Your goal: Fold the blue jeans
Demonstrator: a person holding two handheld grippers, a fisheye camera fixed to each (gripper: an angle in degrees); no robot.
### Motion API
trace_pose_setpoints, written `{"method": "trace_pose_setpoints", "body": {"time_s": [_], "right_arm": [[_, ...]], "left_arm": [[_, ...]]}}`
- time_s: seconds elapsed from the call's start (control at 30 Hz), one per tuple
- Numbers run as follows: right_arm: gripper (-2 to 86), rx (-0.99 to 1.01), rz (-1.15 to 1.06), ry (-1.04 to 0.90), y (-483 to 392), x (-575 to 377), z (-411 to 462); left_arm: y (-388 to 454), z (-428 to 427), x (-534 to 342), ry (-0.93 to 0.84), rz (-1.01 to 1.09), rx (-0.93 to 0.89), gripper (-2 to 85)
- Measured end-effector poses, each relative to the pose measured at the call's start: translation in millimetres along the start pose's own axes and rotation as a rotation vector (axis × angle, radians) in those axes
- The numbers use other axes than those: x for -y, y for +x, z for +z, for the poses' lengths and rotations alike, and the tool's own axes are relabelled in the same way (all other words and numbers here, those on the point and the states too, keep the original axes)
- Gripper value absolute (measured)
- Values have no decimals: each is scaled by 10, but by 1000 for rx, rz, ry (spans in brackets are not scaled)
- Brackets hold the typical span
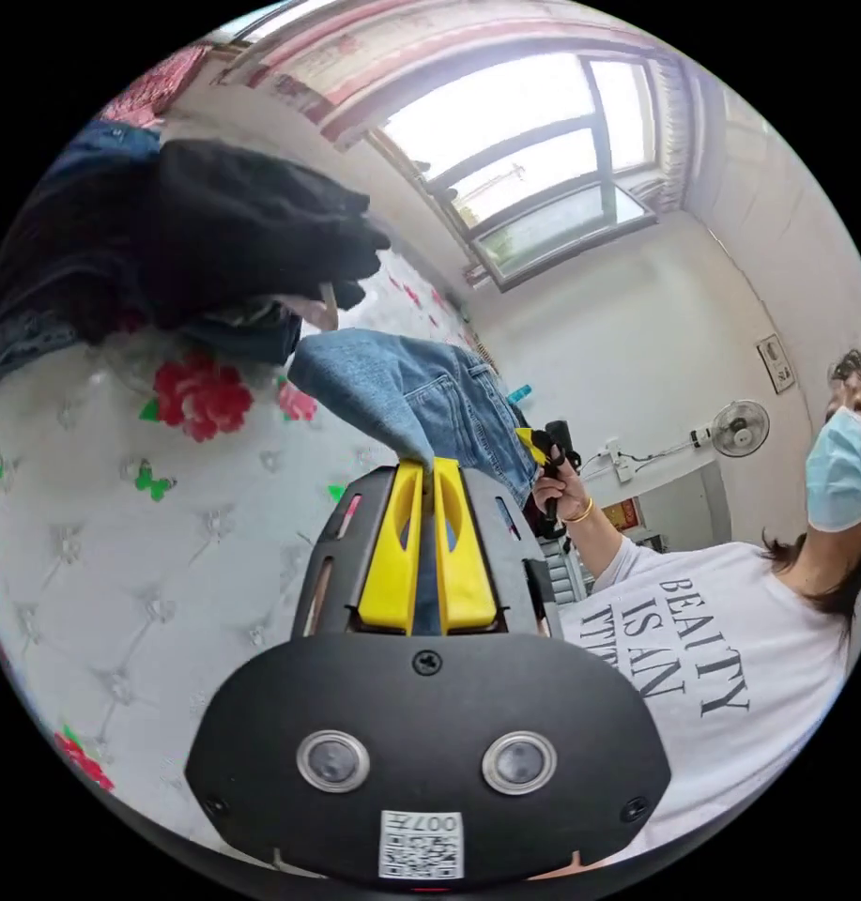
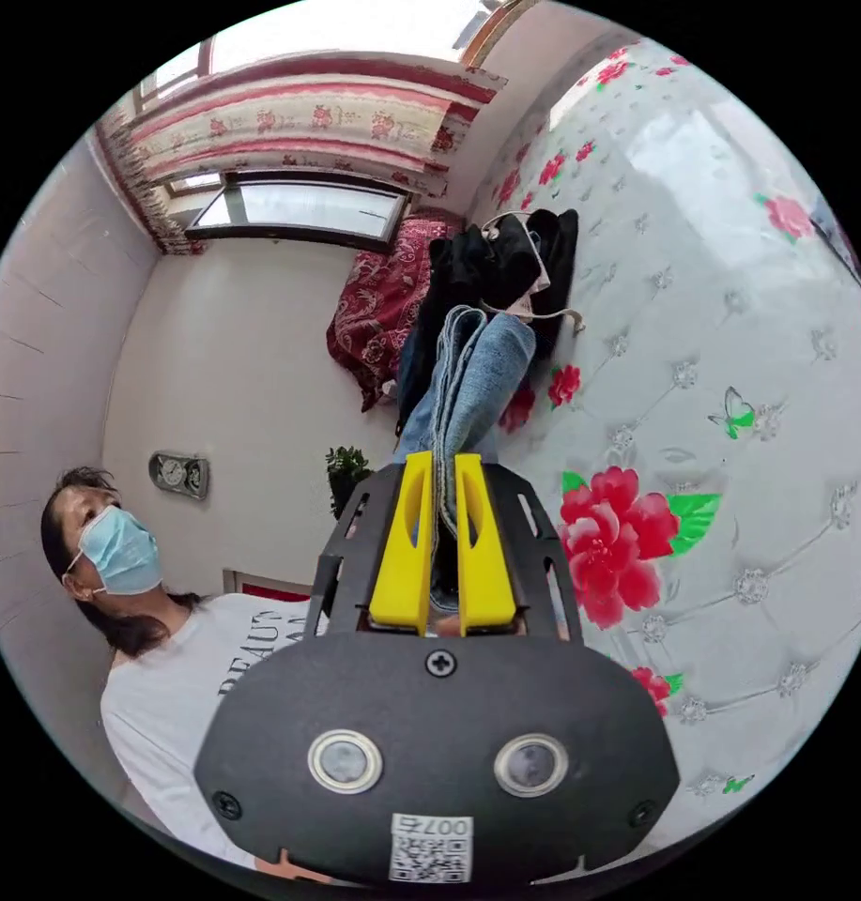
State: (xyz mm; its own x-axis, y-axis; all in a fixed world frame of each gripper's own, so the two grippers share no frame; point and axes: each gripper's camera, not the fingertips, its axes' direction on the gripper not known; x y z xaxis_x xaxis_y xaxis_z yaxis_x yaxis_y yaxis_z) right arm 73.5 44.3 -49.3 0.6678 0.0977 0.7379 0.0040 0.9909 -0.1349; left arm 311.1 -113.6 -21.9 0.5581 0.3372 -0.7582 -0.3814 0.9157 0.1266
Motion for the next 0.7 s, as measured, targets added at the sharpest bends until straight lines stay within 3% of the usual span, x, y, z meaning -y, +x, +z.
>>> {"method": "trace_pose_setpoints", "body": {"time_s": [0.13, 0.2, 0.27, 0.33, 0.43, 0.5, 0.6, 0.7], "right_arm": [[33, -23, -195, 45, -909, 1229, 642], [36, -129, -251, 135, -1108, 1560, 935], [40, -227, -262, 241, -1107, 1641, 1205], [43, -293, -247, 231, -888, 1454, 1609], [44, -462, -264, -1, -360, 815, 2151], [41, -626, -241, -165, 41, 257, 2358], [33, -791, -178, -361, 547, -717, 2327], [22, -912, -151, -482, 735, -1498, 2123]], "left_arm": [[186, -753, 1114, 163, 104, 133, 4], [252, -1067, 1570, 294, 96, 370, 23], [318, -1150, 1606, 367, 62, 562, 39], [346, -1078, 1409, 385, 67, 650, 48], [173, -585, 764, 236, 45, 779, 50], [-57, 44, 79, -51, -30, 872, 35], [-40, 731, -810, -343, -89, 856, 7], [271, 1153, -1290, -456, -109, 810, -5]]}}
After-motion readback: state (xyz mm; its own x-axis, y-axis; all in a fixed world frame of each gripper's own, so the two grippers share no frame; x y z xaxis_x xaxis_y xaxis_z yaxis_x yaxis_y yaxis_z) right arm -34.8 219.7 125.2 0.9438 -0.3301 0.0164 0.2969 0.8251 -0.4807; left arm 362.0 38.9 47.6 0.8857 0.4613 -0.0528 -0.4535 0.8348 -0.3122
